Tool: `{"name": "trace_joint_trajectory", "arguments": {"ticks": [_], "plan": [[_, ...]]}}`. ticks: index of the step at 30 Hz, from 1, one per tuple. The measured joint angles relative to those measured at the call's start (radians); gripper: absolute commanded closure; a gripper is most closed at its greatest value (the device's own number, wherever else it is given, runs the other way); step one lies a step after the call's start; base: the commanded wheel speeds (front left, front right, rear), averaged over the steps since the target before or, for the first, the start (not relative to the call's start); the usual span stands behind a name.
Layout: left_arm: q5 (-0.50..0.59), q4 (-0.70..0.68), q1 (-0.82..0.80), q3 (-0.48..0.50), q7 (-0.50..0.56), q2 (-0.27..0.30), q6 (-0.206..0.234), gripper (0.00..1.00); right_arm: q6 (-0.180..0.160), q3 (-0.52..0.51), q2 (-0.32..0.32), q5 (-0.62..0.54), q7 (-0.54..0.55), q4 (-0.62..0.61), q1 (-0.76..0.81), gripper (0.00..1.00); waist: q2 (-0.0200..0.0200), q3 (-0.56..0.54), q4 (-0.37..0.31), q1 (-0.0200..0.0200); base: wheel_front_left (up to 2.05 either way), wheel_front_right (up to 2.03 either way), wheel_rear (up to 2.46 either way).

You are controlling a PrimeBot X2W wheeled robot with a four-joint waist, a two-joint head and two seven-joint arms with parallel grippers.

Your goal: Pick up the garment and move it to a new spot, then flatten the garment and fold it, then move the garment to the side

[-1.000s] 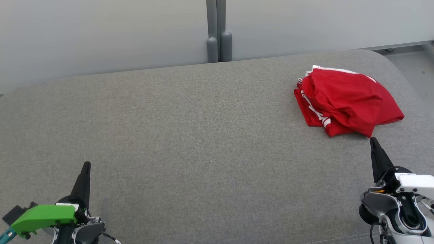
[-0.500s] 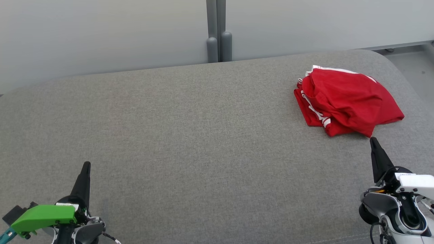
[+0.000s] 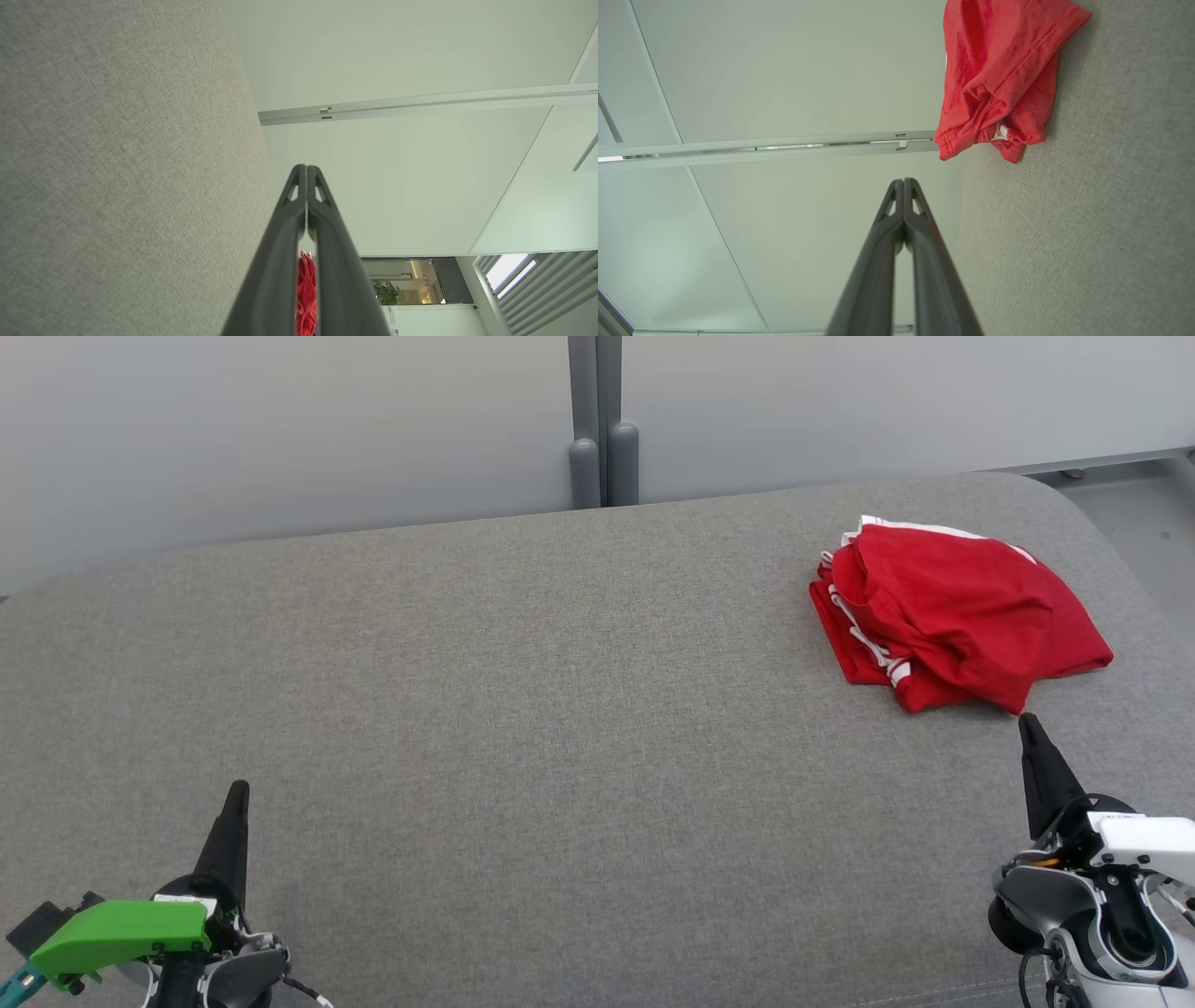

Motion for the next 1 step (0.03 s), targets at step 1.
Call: {"name": "trace_joint_trajectory", "arguments": {"ticks": [1], "plan": [[0.0, 0.0, 0.0, 0.0, 0.0, 0.0, 0.0, 1.0, 0.0, 0.0, 0.0, 0.0, 0.0, 0.0, 0.0, 1.0, 0.0, 0.0, 0.0, 0.0, 0.0, 0.0, 0.0]]}}
